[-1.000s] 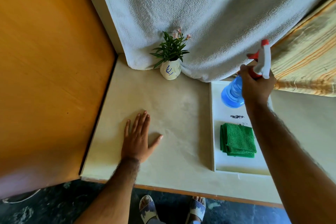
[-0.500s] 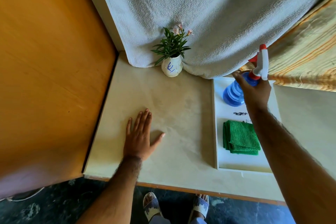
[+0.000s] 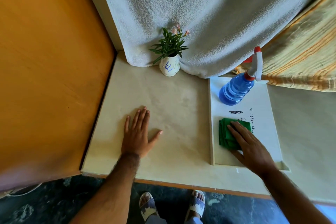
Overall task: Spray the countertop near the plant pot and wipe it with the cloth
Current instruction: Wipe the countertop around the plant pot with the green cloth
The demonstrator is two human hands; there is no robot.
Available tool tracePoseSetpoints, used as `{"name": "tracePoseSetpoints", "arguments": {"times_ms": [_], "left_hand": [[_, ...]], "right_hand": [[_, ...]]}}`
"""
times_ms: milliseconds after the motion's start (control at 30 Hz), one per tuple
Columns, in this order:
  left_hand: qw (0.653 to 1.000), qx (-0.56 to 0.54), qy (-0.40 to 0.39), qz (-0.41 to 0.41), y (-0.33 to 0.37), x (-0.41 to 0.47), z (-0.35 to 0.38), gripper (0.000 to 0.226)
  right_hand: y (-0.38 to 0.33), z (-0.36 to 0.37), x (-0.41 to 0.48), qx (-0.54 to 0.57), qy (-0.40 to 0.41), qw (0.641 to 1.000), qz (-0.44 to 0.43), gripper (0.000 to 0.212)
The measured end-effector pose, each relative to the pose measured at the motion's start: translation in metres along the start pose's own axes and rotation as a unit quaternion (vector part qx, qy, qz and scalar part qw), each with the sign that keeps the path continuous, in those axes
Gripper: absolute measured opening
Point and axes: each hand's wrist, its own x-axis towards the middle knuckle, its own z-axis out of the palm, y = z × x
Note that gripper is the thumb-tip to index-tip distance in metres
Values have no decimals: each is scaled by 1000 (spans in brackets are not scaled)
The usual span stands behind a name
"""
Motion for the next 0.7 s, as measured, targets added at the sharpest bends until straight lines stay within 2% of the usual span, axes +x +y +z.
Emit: {"name": "tracePoseSetpoints", "arguments": {"times_ms": [167, 300, 400, 500, 600, 700], "left_hand": [[1000, -9, 15, 5, -1, -1, 1, 96], [1000, -10, 6, 1, 0, -1, 1, 96], [1000, -14, 0, -3, 0, 0, 1, 96], [1000, -14, -2, -1, 1, -2, 0, 97], [1000, -16, 3, -7, 1, -1, 0, 97], [1000, -17, 1, -13, 0, -1, 1, 98]], "right_hand": [[-12, -2, 11, -39, 67, 997, 3, 78], [-33, -17, 18, 15, 116, 992, 40, 74], [-71, -29, 48, 52, 141, 986, -72, 58], [-115, -36, 103, 43, 149, 966, -207, 38], [-144, -36, 171, 0, 139, 943, -303, 37], [-156, -36, 226, -51, 147, 921, -357, 35]]}}
